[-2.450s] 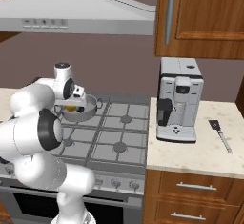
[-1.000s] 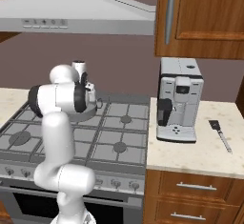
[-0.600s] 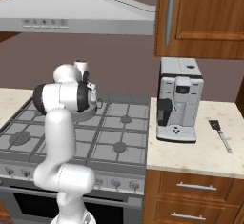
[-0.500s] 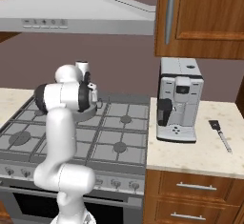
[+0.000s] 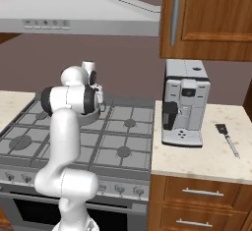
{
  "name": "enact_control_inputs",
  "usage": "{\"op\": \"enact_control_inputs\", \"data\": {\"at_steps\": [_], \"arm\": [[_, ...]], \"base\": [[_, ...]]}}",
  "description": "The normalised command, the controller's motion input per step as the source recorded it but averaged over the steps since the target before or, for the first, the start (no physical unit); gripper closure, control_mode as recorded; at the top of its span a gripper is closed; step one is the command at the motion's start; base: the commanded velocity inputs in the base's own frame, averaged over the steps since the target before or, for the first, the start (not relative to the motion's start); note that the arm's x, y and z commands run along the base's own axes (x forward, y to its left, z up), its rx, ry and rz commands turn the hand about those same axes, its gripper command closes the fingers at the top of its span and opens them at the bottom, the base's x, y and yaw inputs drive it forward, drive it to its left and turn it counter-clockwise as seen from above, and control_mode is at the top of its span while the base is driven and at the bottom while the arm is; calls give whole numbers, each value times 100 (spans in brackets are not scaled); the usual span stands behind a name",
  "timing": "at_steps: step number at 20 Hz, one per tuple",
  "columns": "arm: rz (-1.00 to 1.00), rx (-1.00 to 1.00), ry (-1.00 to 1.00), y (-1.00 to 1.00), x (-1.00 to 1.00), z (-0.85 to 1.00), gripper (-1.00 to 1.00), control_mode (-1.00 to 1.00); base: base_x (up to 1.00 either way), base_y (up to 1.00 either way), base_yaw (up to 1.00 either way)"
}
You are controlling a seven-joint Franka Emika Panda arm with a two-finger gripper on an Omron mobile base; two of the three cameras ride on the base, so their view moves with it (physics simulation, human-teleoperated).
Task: Put the eggplant and lemon in the pot. Retrieve the spatula and lightly stir the vegetables in the pot.
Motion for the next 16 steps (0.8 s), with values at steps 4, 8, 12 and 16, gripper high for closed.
{"op": "enact_control_inputs", "data": {"at_steps": [4, 8, 12, 16], "arm": [[0, 0, 0, 0, -3, 0, 100, -100], [0, 0, 0, 0, 0, 0, -100, -100], [0, 0, 0, 0, 0, 0, -100, -100], [0, 0, 1, 0, 0, 0, -100, -100]], "base": [[0, 0, 0], [0, 0, 0], [0, 0, 0], [0, 0, 0]]}}
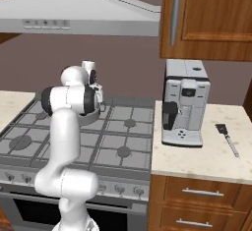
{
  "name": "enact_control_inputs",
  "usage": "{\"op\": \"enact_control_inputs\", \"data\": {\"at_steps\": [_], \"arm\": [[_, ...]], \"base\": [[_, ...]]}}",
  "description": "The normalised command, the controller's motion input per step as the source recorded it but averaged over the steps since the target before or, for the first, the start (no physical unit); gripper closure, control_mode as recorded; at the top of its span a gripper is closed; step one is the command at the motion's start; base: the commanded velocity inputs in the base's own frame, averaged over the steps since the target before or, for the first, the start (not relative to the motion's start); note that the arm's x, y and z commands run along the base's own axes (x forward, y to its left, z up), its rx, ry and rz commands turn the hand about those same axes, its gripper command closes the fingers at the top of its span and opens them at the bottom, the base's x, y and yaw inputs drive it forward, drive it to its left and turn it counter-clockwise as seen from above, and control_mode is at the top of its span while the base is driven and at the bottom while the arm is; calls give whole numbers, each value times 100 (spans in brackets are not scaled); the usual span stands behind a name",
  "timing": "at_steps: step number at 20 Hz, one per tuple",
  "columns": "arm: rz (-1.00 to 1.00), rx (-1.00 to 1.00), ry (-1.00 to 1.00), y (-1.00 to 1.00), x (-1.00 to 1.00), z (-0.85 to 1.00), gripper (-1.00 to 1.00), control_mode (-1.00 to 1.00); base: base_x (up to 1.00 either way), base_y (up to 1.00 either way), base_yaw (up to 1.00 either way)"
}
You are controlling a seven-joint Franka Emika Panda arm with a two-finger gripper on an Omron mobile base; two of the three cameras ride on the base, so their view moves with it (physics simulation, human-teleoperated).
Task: Put the eggplant and lemon in the pot. Retrieve the spatula and lightly stir the vegetables in the pot.
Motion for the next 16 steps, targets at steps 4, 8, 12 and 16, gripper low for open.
{"op": "enact_control_inputs", "data": {"at_steps": [4, 8, 12, 16], "arm": [[0, 0, 3, 0, 0, 0, -100, -100], [0, 0, 0, 0, -3, 2, -100, -100], [0, 0, 0, 0, -48, 7, -100, -100], [0, 0, -1, -1, -73, 13, -100, -100]], "base": [[0, 0, 0], [0, 0, 0], [0, 0, 0], [0, 0, 0]]}}
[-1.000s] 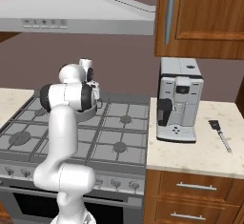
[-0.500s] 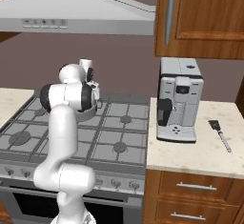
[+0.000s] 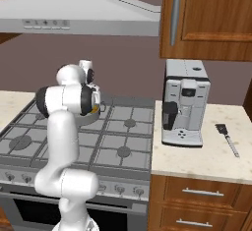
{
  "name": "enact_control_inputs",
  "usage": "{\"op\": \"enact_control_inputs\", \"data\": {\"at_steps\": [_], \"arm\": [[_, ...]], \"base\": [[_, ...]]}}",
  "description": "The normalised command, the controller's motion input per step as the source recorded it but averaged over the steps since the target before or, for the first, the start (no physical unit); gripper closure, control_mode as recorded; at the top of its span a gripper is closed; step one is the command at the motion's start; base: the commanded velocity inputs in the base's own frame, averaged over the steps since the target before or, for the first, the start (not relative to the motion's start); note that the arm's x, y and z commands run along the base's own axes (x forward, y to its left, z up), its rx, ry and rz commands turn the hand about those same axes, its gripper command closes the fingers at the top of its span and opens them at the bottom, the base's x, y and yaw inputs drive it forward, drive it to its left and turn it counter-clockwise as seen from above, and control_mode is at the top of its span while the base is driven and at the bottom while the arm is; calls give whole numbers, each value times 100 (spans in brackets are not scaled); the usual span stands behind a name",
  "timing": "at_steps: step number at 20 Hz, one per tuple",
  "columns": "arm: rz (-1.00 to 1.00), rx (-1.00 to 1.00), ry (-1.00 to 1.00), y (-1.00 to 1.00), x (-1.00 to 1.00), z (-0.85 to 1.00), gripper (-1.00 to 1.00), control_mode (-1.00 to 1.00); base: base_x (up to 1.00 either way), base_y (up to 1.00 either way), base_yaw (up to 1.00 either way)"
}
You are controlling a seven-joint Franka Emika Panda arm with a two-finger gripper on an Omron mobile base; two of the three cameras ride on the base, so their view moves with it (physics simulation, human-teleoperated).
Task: Put the eggplant and lemon in the pot. Retrieve the spatula and lightly stir the vegetables in the pot.
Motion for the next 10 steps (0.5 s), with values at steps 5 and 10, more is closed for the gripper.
{"op": "enact_control_inputs", "data": {"at_steps": [5, 10], "arm": [[0, 0, -4, -8, -87, 6, -100, -100], [0, 1, -11, -12, -100, 18, -100, -100]], "base": [[0, 0, 0], [0, 0, 0]]}}
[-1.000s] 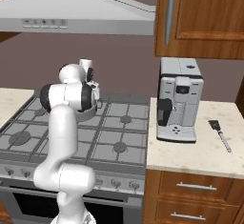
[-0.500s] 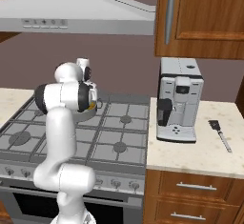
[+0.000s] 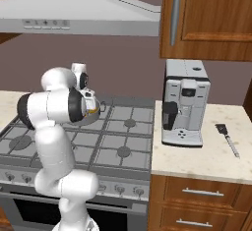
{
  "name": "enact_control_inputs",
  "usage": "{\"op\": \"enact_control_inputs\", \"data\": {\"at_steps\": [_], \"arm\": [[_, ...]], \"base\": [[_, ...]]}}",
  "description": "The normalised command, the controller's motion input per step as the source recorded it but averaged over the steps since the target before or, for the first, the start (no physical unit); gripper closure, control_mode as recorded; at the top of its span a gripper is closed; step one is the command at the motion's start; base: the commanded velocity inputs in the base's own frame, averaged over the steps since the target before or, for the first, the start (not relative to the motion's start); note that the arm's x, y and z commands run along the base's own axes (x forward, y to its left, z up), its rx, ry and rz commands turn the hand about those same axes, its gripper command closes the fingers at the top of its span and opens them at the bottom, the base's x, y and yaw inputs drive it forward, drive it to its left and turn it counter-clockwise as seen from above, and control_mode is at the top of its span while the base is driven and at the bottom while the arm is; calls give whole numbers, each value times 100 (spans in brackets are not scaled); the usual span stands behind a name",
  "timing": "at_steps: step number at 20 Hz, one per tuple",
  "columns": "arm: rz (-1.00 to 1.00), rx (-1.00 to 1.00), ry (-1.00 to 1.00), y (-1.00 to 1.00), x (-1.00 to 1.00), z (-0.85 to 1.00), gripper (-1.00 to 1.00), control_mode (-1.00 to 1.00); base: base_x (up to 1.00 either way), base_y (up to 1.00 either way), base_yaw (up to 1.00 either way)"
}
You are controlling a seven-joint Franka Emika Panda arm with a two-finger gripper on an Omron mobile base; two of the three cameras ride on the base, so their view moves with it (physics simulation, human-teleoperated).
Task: Put the eggplant and lemon in the pot. Retrieve the spatula and lightly stir the vegetables in the pot.
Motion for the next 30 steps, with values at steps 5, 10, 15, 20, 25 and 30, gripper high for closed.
{"op": "enact_control_inputs", "data": {"at_steps": [5, 10, 15, 20, 25, 30], "arm": [[0, 2, -11, -19, -100, 24, -100, -100], [0, 2, -10, -22, -100, 30, -100, -100], [0, 2, -11, -16, -100, 56, -100, -100], [0, 0, -16, -8, -100, 70, -100, -100], [0, 0, -14, -10, -100, 65, -100, -100], [0, 0, -9, -18, -79, 45, -100, -100]], "base": [[0, 0, 0], [0, 0, 0], [0, 0, 0], [0, 0, 0], [0, 0, 0], [0, 0, 0]]}}
